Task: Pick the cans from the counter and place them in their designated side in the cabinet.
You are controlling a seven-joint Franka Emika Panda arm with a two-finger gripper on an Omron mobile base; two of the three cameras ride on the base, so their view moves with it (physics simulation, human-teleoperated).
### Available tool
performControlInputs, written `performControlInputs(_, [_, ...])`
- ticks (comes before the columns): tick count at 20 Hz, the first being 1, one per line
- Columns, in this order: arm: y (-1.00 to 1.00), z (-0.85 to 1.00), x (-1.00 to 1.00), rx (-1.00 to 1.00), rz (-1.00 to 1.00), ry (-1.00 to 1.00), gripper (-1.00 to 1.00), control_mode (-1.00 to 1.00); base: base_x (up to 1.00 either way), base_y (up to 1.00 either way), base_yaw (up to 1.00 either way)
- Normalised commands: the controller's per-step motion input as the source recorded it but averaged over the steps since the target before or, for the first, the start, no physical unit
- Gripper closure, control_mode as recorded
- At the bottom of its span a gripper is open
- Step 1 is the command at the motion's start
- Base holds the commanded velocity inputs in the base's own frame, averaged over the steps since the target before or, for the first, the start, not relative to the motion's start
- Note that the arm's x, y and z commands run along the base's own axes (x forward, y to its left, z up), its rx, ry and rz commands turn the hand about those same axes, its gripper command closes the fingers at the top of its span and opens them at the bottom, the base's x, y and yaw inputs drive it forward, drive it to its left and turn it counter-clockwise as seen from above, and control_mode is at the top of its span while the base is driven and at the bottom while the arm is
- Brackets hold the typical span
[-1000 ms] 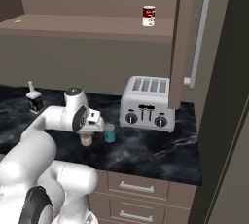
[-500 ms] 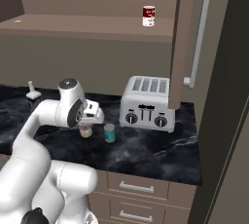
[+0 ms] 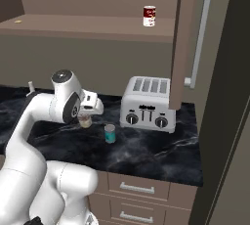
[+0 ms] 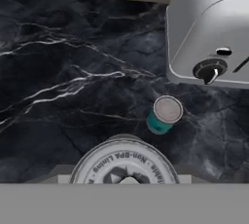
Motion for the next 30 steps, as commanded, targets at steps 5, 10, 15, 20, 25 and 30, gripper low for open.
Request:
performControlInputs(5, [-0.1,0.44,-0.11,0.0,0.0,-0.14,1.0,-1.0,0.0,0.0,0.0])
performControlInputs(10, [-0.09,0.44,-0.09,0.0,0.0,-0.17,1.0,-1.0,0.0,0.0,0.0])
performControlInputs(15, [-0.05,0.39,-0.17,0.0,0.0,-0.16,1.0,-1.0,0.0,0.0,0.0])
performControlInputs(20, [-0.04,0.39,-0.08,0.0,0.0,-0.06,1.0,-1.0,0.0,0.0,0.0])
performControlInputs(25, [-0.12,0.41,-0.07,0.0,0.0,0.07,1.0,-1.0,0.0,0.0,0.0])
performControlInputs(30, [-0.15,0.37,-0.15,0.0,0.0,0.12,1.0,-1.0,0.0,0.0,0.0])
